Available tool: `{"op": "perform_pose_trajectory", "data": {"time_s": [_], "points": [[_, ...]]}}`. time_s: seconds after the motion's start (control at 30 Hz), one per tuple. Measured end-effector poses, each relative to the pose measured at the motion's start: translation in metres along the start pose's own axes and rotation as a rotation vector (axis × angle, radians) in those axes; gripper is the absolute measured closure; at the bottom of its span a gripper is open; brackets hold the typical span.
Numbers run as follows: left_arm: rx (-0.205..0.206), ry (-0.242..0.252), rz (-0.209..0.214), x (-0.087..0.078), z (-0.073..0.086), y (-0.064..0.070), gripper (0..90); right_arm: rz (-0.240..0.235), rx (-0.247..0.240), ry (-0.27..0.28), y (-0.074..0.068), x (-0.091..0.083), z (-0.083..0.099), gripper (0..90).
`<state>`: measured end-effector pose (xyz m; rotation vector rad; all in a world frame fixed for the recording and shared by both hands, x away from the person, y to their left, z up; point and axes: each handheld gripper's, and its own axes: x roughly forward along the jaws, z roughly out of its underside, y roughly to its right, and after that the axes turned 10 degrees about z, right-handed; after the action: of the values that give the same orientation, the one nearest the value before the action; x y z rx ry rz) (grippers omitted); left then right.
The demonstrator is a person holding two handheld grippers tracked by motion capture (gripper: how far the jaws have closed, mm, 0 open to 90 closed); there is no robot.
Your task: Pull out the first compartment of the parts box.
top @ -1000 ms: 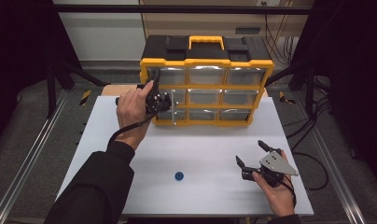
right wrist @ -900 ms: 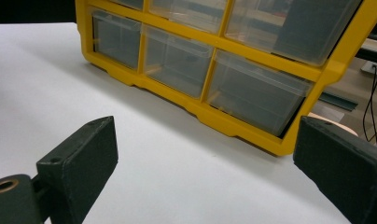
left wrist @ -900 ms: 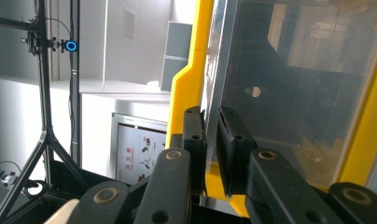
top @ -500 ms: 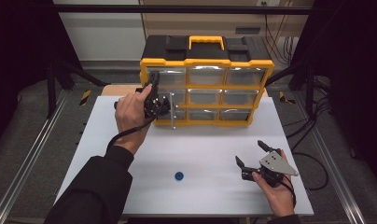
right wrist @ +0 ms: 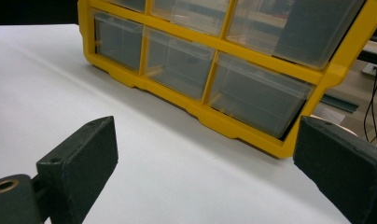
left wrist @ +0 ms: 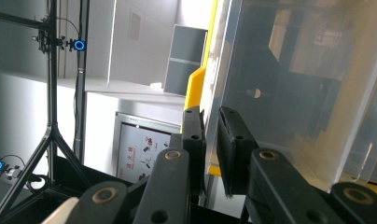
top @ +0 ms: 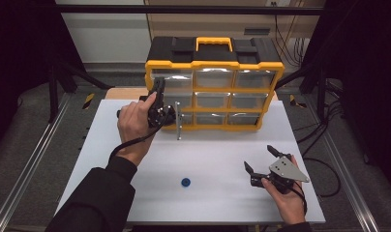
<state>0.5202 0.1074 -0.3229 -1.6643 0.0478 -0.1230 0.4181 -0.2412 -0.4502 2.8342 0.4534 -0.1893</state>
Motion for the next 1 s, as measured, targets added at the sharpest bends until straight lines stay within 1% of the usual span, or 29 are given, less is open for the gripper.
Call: {"op": "perform_pose_trajectory", "data": {"time_s": [0.17,0.23,0.33,0.4,0.67,0.73,0.8,0.87,1.0], "points": [[-0.002,0.007,-0.009,-0.005,0.000,0.001,80.4,0.000,0.003,0.003,0.000,0.000,0.000,6.7],[-0.009,0.008,-0.004,-0.006,0.000,0.000,80.4,0.001,0.002,0.008,0.000,0.000,0.000,6.7],[-0.005,0.008,-0.005,-0.008,0.000,0.000,80.4,0.003,0.004,0.008,0.001,0.000,-0.001,6.7],[-0.010,0.008,-0.003,-0.009,-0.001,0.000,80.4,0.001,0.005,0.006,0.001,-0.001,-0.001,6.7],[-0.006,0.013,-0.006,-0.014,-0.001,0.000,80.3,0.002,0.002,0.010,0.000,0.000,-0.001,6.7],[-0.010,0.012,-0.002,-0.015,-0.001,-0.001,80.3,0.002,0.004,0.008,0.000,-0.001,-0.001,6.6],[-0.003,0.010,-0.006,-0.017,-0.001,-0.001,80.2,0.001,0.003,0.008,0.000,-0.001,-0.001,6.7],[-0.010,0.013,-0.004,-0.018,-0.001,-0.001,80.2,0.001,0.002,0.009,0.000,0.000,-0.001,6.6],[-0.008,0.016,-0.008,-0.020,-0.001,-0.001,80.1,0.000,-0.002,0.011,0.000,0.000,-0.001,6.6]]}}
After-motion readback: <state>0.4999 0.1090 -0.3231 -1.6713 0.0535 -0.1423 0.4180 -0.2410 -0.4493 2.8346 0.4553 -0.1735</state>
